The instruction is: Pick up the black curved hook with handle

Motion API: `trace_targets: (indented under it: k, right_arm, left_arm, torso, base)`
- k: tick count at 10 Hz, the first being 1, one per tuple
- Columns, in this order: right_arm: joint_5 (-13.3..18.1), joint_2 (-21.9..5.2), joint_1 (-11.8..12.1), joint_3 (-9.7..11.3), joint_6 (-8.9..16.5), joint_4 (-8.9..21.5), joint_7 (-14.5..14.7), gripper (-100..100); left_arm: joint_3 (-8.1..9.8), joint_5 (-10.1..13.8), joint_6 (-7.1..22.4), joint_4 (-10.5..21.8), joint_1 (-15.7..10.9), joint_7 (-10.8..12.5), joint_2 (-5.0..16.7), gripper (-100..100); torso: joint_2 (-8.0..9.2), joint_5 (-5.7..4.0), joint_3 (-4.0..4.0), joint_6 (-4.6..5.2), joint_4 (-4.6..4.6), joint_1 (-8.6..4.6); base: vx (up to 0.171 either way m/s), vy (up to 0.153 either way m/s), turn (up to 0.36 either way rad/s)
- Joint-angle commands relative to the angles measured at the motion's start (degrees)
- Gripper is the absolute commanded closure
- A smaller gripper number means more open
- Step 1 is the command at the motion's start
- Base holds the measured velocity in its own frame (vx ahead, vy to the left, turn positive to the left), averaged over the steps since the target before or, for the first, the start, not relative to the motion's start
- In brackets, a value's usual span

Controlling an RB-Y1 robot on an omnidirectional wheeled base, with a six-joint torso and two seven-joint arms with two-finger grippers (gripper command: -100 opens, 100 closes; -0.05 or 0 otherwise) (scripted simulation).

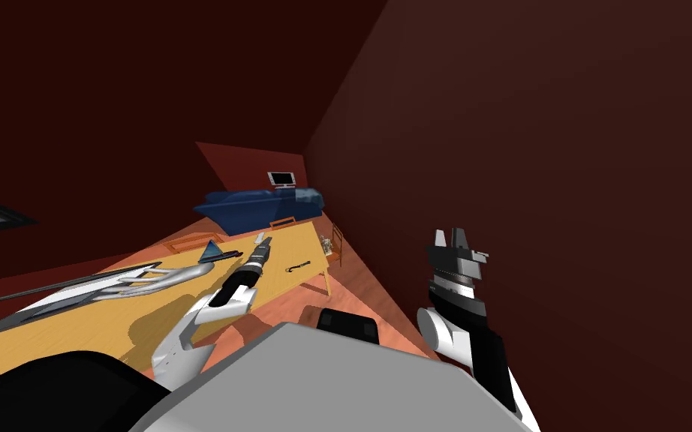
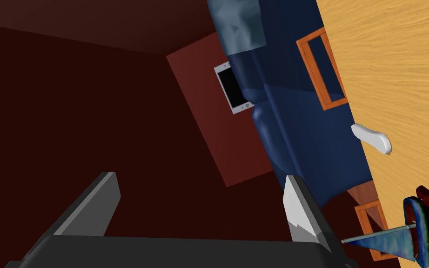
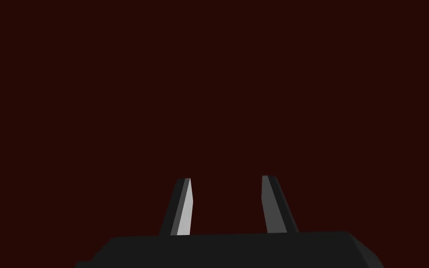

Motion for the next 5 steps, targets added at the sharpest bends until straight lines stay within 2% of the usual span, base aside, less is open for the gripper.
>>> trace_targets:
  k: [1,2,3,4,5]
  right_arm:
    - [0.00,0.00,0.00,0.00,0.00,0.00,0.00,0]
    - [0.00,0.00,0.00,0.00,0.00,0.00,0.00,0]
    - [0.00,0.00,0.00,0.00,0.00,0.00,0.00,0]
    - [0.00,0.00,0.00,0.00,0.00,0.00,0.00,0]
    - [0.00,0.00,0.00,0.00,0.00,0.00,0.00,0]
  left_arm:
    - [0.81,0.22,2.83,2.69,0.22,0.71,0.29,-100]
    - [0.81,0.22,2.83,2.69,0.22,0.71,0.29,-100]
    - [1.45,0.55,5.37,4.49,0.60,1.44,0.64,-100]
    - [1.45,0.55,5.48,4.49,0.60,1.44,0.64,-100]
    - [1.96,0.93,7.57,6.33,1.04,2.20,0.99,-100]
  torso:
    - [0.00,0.00,0.00,0.00,0.00,0.00]
    - [-0.05,0.00,-0.02,0.01,-0.01,-0.05]
    - [0.00,-0.01,0.00,-0.01,0.00,-0.05]
    - [-0.05,-0.01,-0.02,0.01,-0.01,-0.08]
    - [-0.02,-0.02,-0.01,0.00,0.00,-0.07]
  base:
    - [0.105,-0.059,-0.074]
    - [0.090,-0.063,-0.032]
    - [0.102,-0.075,-0.065]
    - [0.093,-0.065,-0.035]
    - [0.102,-0.072,-0.070]
